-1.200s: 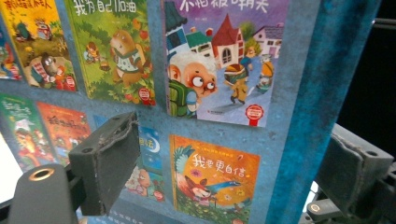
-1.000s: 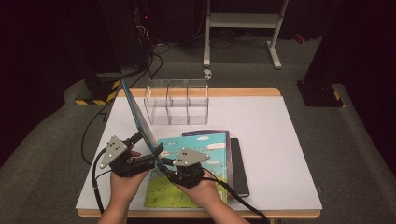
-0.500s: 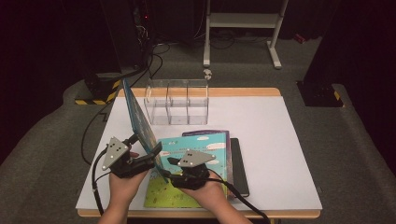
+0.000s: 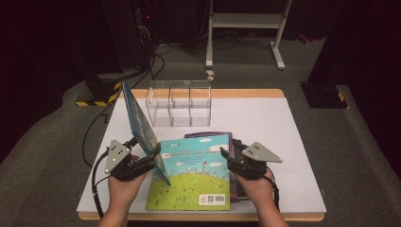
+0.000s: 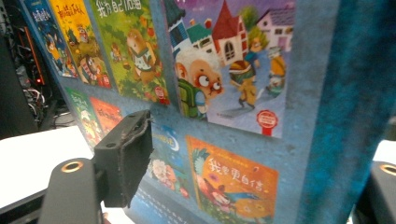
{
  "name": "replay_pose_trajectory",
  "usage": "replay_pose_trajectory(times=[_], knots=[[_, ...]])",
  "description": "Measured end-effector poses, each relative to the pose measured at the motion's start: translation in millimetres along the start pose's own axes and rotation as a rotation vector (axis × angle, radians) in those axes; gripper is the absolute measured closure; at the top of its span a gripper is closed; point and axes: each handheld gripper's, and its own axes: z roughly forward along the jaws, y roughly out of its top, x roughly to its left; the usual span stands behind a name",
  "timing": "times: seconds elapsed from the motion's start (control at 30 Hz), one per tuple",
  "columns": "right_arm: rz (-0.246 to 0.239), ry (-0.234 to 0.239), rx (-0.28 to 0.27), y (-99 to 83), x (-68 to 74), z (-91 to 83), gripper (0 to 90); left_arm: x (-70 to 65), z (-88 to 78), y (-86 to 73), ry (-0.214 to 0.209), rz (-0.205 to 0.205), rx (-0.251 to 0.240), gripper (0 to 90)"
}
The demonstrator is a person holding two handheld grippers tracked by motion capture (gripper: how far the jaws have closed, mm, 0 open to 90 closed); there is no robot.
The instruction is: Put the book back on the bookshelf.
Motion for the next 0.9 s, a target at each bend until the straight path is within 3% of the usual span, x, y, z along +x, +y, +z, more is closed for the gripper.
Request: replay_pose_trajectory(times=[0.1, 0.2, 0.3, 0.53, 0.9], knots=[[0.057, -0.04, -0.025, -10.2, -18.2, -7.7, 46.8, 1.4, -0.9, 0.7, 0.002, 0.001, 0.006, 25.9], [0.1, -0.064, -0.059, -24.8, -27.2, -13.2, 47.8, 2.2, -1.8, 1.6, 0.009, 0.008, 0.014, 26.0], [0.064, -0.092, -0.011, -32.5, -30.6, -11.6, 47.8, 3.1, -3.2, 2.5, 0.015, 0.021, 0.022, 26.4], [0.132, -0.067, 0.008, -39.6, -40.9, -9.6, 47.4, 7.0, -5.9, 5.3, 0.021, 0.04, 0.041, 30.6], [0.156, -0.066, 0.015, -41.5, -42.5, -10.4, 47.8, 14.4, -13.6, 6.9, 0.019, 0.066, 0.05, 35.4]])
